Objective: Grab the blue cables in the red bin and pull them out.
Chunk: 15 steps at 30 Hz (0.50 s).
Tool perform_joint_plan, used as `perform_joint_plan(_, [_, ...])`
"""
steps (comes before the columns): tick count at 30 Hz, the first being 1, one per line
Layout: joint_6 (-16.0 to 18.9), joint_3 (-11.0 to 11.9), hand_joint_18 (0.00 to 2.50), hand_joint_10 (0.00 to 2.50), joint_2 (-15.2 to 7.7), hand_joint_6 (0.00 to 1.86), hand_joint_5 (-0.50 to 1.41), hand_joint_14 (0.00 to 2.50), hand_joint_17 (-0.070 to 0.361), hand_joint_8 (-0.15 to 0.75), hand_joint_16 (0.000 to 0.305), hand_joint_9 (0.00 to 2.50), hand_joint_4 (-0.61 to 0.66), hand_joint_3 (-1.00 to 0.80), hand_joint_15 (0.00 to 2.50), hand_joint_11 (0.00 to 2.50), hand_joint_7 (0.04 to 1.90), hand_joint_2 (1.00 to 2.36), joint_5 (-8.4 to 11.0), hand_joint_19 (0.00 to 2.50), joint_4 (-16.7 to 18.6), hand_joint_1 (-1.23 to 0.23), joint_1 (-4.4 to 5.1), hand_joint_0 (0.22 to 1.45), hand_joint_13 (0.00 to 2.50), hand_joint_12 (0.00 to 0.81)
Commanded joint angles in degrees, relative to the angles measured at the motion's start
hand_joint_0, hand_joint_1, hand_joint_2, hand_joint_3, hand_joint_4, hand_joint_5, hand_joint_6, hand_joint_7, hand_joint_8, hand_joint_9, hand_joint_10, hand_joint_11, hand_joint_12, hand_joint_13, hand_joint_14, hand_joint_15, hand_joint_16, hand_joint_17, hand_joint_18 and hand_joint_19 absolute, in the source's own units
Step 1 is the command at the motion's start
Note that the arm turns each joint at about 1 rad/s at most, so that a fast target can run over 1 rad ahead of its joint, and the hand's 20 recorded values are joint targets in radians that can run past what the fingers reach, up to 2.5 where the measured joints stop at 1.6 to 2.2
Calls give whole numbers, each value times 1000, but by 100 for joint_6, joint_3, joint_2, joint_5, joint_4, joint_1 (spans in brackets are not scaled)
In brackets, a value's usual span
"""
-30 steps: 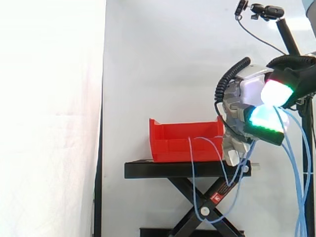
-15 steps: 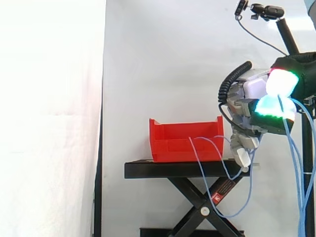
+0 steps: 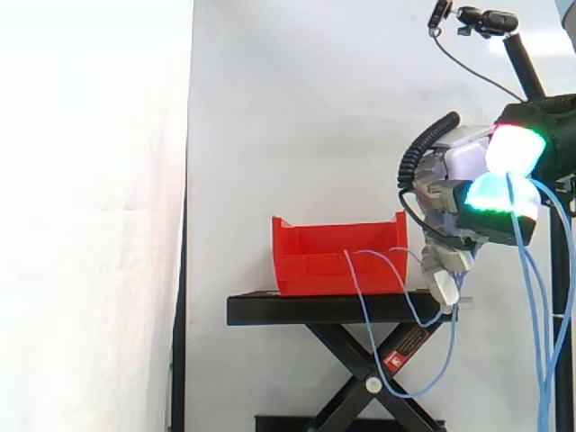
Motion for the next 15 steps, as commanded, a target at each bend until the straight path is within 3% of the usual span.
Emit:
perform_joint_plan(1, [5,-40,535,25,-1,722,830,16,82,234,36,884,127,-1000,421,571,495,1000,-3,564,0,-814,0,787,727,301])
perform_joint_plan(6, [5,-225,540,21,7,633,839,16,85,238,38,884,139,-1000,418,557,528,1000,-20,571,18,-792,9,764,726,308])
perform_joint_plan(15, [23,-225,541,21,7,608,841,18,87,244,39,880,155,-1000,421,560,527,1000,-20,566,18,-795,26,747,724,312])
